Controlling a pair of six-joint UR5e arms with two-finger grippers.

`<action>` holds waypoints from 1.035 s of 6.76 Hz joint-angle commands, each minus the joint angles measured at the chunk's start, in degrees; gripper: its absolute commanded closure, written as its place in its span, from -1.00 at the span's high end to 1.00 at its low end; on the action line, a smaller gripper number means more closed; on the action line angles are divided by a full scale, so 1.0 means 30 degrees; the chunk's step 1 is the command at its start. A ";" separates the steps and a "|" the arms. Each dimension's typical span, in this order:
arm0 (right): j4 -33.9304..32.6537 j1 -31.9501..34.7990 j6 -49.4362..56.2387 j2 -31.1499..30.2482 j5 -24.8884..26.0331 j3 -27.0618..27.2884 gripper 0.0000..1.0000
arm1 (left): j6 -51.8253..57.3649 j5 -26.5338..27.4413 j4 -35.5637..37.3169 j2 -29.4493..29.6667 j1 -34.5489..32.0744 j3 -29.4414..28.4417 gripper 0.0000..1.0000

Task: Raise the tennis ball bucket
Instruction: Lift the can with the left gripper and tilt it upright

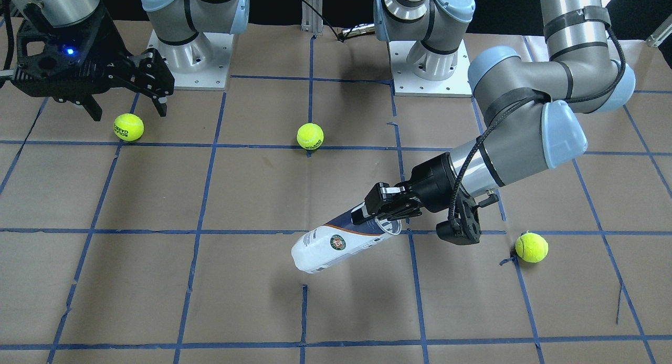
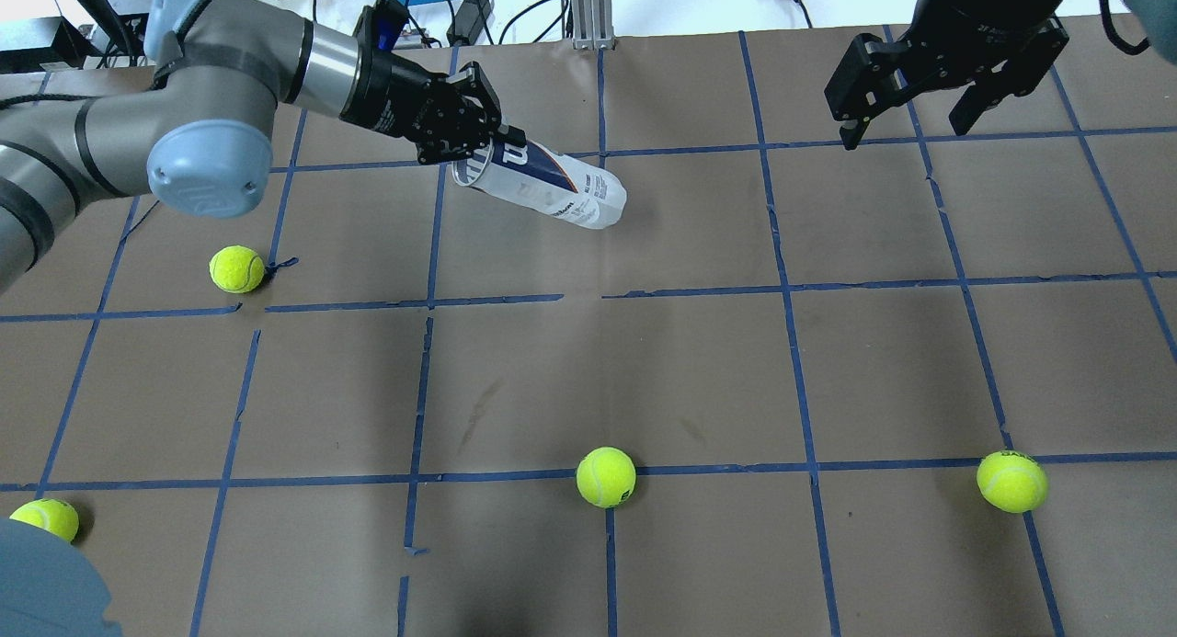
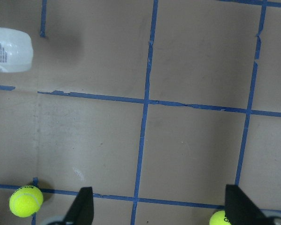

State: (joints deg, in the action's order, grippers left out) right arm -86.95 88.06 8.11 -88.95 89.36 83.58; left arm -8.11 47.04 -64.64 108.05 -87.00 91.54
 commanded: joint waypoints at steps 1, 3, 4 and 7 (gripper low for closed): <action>-0.0020 -0.0026 -0.0095 0.0001 0.0009 0.0000 1.00 | -0.0139 0.7048 -0.0280 0.0747 -0.2478 -0.3571 -0.70; -0.0020 0.0003 -0.0153 0.0001 0.0009 0.0000 1.00 | 0.0442 1.2687 -0.2664 0.2763 -0.4858 -0.7231 -0.91; -0.0020 0.0004 -0.0212 0.0001 -0.0020 0.0000 1.00 | 0.1868 1.4218 -0.5350 0.3441 -0.4982 -0.8671 -0.92; -0.0020 0.0004 -0.0213 0.0001 -0.0020 0.0000 1.00 | 0.2087 1.4351 -0.5613 0.4352 -0.5393 -0.8569 -0.94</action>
State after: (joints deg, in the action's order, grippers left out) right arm -87.01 88.06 7.44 -88.95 89.32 83.58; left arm -2.12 89.95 -81.49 119.81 -102.95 65.82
